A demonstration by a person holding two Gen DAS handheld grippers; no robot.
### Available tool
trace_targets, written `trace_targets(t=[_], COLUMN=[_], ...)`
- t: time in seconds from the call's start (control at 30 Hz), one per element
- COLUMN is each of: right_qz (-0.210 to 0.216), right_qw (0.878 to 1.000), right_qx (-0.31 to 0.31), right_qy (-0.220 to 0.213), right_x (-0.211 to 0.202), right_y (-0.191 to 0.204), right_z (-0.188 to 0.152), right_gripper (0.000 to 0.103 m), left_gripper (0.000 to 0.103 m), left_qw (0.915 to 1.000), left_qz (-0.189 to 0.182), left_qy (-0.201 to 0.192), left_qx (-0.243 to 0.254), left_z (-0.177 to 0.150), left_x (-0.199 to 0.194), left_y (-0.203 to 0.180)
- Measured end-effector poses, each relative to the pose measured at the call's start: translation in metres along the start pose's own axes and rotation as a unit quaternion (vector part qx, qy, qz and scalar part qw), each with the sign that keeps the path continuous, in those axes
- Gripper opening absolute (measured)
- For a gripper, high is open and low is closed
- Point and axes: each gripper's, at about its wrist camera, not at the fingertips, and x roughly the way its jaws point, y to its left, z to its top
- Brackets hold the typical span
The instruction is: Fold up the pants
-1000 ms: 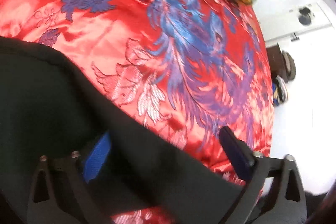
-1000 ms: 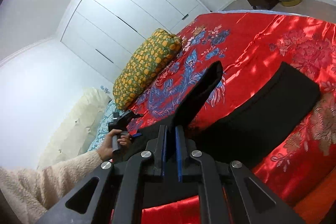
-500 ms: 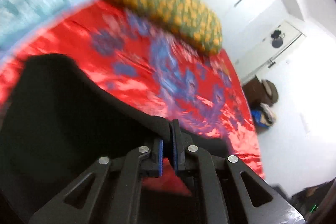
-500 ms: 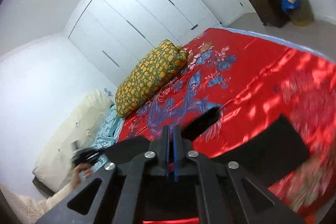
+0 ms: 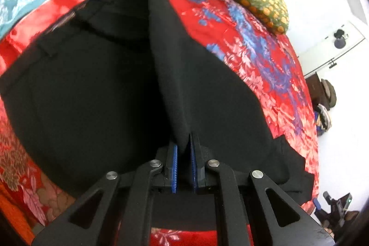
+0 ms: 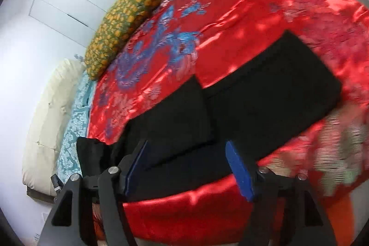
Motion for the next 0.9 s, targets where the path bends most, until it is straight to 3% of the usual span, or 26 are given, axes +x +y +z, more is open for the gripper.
trace_targets(t=[0.03, 0.17, 0.23, 0.27, 0.3, 0.33, 0.43, 0.53, 0.63, 0.77, 0.9], right_qz=[0.000, -0.070, -0.073, -0.075, -0.072, -0.077, -0.074, -0.067, -0.105, -0.166, -0.205], right_qw=[1.000, 0.994, 0.994, 0.994, 0.995, 0.994, 0.996, 0.997, 0.988, 0.982, 0.978], right_qx=[0.018, 0.075, 0.075, 0.064, 0.054, 0.045, 0.025, -0.038, -0.109, -0.085, -0.046], right_qy=[0.011, 0.043, 0.045, 0.049, 0.053, 0.059, 0.047, -0.003, -0.029, -0.018, 0.012], right_x=[0.013, 0.056, 0.068, 0.073, 0.077, 0.080, 0.078, 0.040, 0.002, -0.025, -0.022], right_y=[-0.002, -0.020, -0.018, -0.013, -0.010, -0.009, 0.000, 0.030, 0.044, -0.011, -0.068], right_z=[0.001, 0.000, 0.002, 0.003, 0.005, 0.006, 0.017, 0.035, 0.047, 0.048, 0.034], right_gripper=[0.069, 0.068, 0.068, 0.060, 0.045, 0.022, 0.020, 0.020, 0.020, 0.020, 0.020], left_gripper=[0.008, 0.008, 0.008, 0.008, 0.008, 0.008, 0.008, 0.007, 0.006, 0.004, 0.004], left_qw=[1.0000, 0.9999, 0.9999, 0.9999, 0.9998, 0.9998, 0.9995, 0.9992, 0.9980, 0.9923, 0.9848], left_qz=[-0.001, -0.009, -0.011, -0.011, -0.010, -0.009, -0.020, -0.039, -0.048, -0.071, -0.064], left_qy=[0.000, 0.001, 0.006, 0.009, 0.012, 0.014, 0.012, -0.001, 0.009, 0.072, 0.118], left_qx=[0.000, -0.006, -0.007, -0.007, -0.008, -0.009, -0.019, 0.001, 0.042, 0.072, 0.109], left_z=[0.001, -0.002, -0.005, -0.005, -0.005, -0.004, 0.002, 0.000, -0.021, -0.064, -0.093], left_x=[0.001, 0.001, 0.000, 0.000, 0.003, 0.005, 0.006, -0.008, -0.018, -0.003, 0.020], left_y=[0.000, 0.008, 0.015, 0.017, 0.016, 0.017, 0.012, -0.002, -0.027, -0.052, -0.070])
